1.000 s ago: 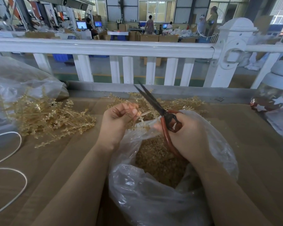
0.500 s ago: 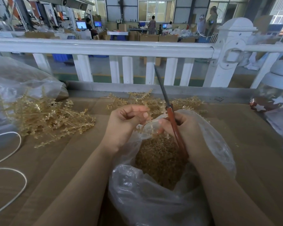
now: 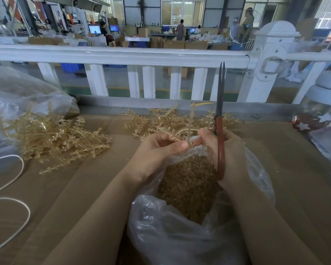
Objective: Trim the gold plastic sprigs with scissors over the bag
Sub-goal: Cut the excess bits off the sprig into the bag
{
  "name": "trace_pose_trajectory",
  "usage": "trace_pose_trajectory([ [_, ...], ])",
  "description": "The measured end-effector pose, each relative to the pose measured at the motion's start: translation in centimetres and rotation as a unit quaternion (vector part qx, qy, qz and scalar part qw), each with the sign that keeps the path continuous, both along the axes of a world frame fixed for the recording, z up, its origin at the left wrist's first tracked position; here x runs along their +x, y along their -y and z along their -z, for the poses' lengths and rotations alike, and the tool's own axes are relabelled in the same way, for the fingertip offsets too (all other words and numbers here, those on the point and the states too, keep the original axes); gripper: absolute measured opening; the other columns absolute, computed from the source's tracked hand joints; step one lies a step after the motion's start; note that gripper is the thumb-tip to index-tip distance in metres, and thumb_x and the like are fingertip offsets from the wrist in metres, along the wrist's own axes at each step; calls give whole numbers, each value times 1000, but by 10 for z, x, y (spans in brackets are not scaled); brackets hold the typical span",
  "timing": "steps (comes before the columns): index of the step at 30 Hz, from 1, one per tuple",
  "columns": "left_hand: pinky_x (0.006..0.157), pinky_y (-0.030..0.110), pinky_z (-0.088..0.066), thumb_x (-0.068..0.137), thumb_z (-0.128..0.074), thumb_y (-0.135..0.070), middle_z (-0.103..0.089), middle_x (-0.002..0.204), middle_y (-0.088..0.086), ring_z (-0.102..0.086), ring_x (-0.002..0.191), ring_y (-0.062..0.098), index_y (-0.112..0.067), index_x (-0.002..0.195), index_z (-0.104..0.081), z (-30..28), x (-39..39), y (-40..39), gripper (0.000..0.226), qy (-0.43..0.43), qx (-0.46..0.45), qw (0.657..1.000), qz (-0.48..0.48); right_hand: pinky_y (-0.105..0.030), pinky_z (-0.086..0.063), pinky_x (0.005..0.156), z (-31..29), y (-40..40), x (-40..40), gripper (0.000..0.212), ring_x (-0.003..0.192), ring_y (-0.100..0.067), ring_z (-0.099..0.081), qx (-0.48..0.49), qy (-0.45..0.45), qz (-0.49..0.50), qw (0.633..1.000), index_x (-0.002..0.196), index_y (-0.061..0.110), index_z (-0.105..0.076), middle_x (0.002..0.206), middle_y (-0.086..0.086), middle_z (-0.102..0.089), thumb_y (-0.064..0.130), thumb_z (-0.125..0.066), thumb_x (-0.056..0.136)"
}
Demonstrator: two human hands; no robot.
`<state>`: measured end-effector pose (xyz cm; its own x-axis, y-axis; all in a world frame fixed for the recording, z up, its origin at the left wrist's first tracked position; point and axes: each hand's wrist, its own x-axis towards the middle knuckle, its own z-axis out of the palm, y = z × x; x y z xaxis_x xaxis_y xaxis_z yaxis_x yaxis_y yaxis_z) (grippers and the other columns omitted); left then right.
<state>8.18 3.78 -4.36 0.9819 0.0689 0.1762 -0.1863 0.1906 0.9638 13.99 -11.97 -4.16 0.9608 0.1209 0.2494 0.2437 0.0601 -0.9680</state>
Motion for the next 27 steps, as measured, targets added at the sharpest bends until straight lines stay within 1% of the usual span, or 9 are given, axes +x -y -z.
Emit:
trace_pose_trajectory([
  [3, 60, 15, -51, 82, -68, 0, -72, 71, 3, -67, 63, 6, 5, 83, -66, -1, 1, -1, 5, 8, -10, 1000, -15, -6, -41, 48, 1, -2, -2, 27, 43, 3, -54, -1, 20, -11, 1000, 68, 21, -74, 56, 8, -67, 23, -69, 94],
  [6, 65, 16, -50, 81, -70, -5, -71, 73, 4, -65, 68, 9, -5, 82, -68, 0, 3, -6, 2, 8, 30, 999, -40, -5, -40, 46, 1, -2, -2, 30, 43, 3, -54, 6, 26, -19, 999, 65, 20, -73, 58, 6, -68, 19, -69, 94],
  [9, 68, 21, -46, 81, -71, -10, -67, 72, 1, -60, 70, 12, -14, 78, -69, 1, 5, -9, 6, 17, 43, 998, -39, -8, -43, 52, 1, -3, -1, 26, 46, 1, -54, 20, 33, -17, 999, 69, 16, -73, 64, 2, -71, 18, -68, 94],
  [12, 63, 20, -44, 78, -64, -11, -62, 68, 0, -54, 63, 12, -13, 75, -67, 1, 7, -11, 5, 20, 15, 999, -31, -9, -47, 60, 3, -3, 0, 22, 54, 0, -60, 4, 38, 0, 999, 74, 13, -73, 69, 3, -73, 21, -68, 94],
  [14, 63, 20, -46, 81, -65, -11, -64, 71, 3, -55, 63, 13, -10, 78, -66, 2, 8, -12, 4, 15, 7, 1000, -16, -9, -49, 65, 4, -2, 2, 18, 61, -2, -65, 7, 29, 2, 1000, 79, 12, -73, 71, 3, -74, 22, -69, 94],
  [18, 64, 19, -49, 82, -67, -15, -67, 72, 3, -58, 61, 11, -5, 86, -68, 3, 8, -13, 11, 15, -12, 1000, -3, -7, -47, 61, 4, -1, 5, 18, 62, -3, -66, 18, 31, 3, 999, 85, 7, -73, 69, 3, -73, 23, -69, 93],
  [21, 60, 19, -50, 80, -68, -17, -67, 71, 2, -57, 58, 9, -5, 88, -72, 2, 10, -17, 15, 13, -59, 997, -45, -10, -49, 62, 3, -1, 3, 35, 66, -16, -64, 35, 45, 1, 998, 81, 3, -73, 69, -5, -71, 38, -73, 85],
  [24, 58, 19, -51, 79, -70, -19, -66, 70, 2, -57, 57, 8, -5, 90, -73, 1, 10, -22, 19, 7, -101, 992, -78, -12, -47, 59, 1, -1, 1, 53, 58, -12, -59, 45, 64, 8, 997, 78, 0, -68, 61, -4, -63, 53, -71, 73],
  [27, 60, 18, -53, 79, -71, -20, -68, 73, 1, -60, 60, 8, -3, 95, -71, 1, 10, -24, 24, -5, -131, 987, -94, -24, -46, 57, 2, -1, 0, 62, 54, -17, -51, 17, 120, 15, 993, 78, -5, -61, 60, -8, -52, 55, -75, 75],
])
